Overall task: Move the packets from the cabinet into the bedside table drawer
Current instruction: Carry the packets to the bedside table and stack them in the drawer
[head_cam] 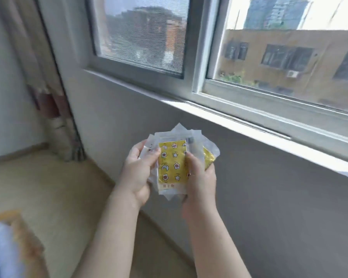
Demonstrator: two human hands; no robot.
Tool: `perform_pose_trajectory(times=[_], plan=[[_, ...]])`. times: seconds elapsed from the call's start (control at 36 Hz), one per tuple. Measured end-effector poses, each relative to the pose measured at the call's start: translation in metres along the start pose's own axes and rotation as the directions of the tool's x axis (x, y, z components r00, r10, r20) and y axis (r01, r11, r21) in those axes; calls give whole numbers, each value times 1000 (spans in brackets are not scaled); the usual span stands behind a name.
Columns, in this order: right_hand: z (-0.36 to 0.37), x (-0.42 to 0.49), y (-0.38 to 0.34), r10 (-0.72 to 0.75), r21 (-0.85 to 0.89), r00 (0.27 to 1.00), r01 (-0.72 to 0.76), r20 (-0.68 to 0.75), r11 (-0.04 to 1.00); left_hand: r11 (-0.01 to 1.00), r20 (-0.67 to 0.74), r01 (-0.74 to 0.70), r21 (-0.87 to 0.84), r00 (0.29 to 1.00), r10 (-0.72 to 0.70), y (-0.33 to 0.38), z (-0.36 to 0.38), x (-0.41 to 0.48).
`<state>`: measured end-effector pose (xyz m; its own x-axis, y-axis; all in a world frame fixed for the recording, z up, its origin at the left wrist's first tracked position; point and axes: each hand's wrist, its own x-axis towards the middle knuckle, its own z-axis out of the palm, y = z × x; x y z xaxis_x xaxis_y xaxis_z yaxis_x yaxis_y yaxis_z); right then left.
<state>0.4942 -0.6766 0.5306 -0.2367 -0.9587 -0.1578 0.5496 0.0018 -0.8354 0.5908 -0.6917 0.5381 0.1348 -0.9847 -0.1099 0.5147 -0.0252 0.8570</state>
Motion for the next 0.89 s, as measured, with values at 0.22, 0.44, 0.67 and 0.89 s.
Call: perform_pose_trajectory(times=[0.22, 0.44, 0.67, 0.89], plan=[[144, 26, 109, 186, -240, 946, -122, 264, 963, 989, -342, -147, -33, 931, 127, 66, -152, 48], [261, 75, 210, 261, -308, 891, -147, 372, 940, 971, -500, -233, -44, 847, 180, 116, -269, 113], [403, 163, 287, 398, -318, 813, -277, 425, 907, 953, -650, -301, 34, 718, 250, 190, -351, 235], [538, 211, 345, 524, -360, 679, -383, 514, 851, 879, -815, -472, 72, 480, 325, 254, -434, 317]])
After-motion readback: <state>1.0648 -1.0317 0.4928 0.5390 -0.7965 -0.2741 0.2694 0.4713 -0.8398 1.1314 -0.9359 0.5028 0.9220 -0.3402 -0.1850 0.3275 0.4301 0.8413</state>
